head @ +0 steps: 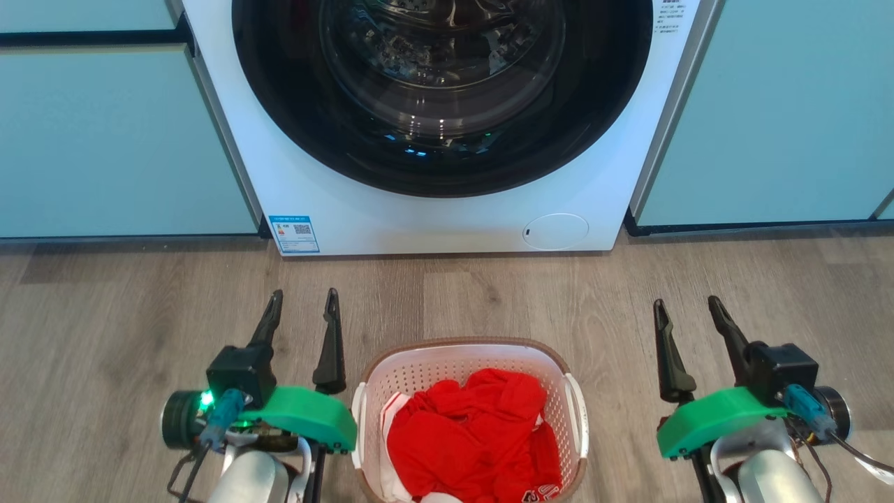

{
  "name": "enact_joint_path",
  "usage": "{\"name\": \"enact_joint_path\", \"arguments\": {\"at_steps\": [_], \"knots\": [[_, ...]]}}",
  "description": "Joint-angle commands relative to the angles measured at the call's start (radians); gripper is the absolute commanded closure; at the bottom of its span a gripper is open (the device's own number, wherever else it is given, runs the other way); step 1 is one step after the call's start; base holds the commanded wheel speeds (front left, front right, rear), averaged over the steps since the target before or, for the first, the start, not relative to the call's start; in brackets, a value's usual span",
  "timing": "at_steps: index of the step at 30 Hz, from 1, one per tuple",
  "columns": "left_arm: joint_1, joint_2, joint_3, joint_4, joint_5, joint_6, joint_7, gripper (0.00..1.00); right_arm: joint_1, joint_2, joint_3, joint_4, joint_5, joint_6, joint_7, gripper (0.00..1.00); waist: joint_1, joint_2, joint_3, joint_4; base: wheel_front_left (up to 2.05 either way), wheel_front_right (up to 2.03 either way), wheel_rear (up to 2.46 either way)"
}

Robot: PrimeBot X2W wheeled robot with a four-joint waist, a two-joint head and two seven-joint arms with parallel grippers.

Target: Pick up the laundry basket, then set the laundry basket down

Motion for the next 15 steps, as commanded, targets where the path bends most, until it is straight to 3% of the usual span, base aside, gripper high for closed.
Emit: {"name": "enact_joint_path", "arguments": {"at_steps": [1,2,3,7,15], "knots": [[-0.042,-0.002,0.03,-0.037,-0.002,-0.004,-0.005,0.0,-0.042,0.0,0.022,-0.028,-0.007,0.007,-0.009,0.0,0.0,0.0,0.0,0.0,0.0,0.0,0.0],[-0.042,-0.002,0.028,-0.038,-0.006,-0.009,-0.005,0.0,-0.041,0.0,0.022,-0.027,-0.007,0.007,-0.009,0.0,0.0,0.0,0.0,0.0,0.0,0.0,0.0],[0.0,0.0,0.0,0.0,-0.004,-0.009,0.0,1.0,0.0,0.0,0.001,0.001,-0.001,0.0,0.0,1.0,0.0,0.0,0.0,0.0,0.0,0.0,0.0],[0.041,0.002,-0.001,0.059,-0.007,-0.009,0.001,1.0,0.027,0.001,0.007,0.063,0.001,0.0,0.001,1.0,0.0,0.0,0.0,0.0,0.0,0.0,0.0],[0.037,0.007,0.02,0.055,-0.099,-0.022,0.018,1.0,0.022,-0.004,0.0,0.059,0.097,0.0,0.019,1.0,0.0,0.0,0.003,-0.002,0.0,0.0,0.0]]}}
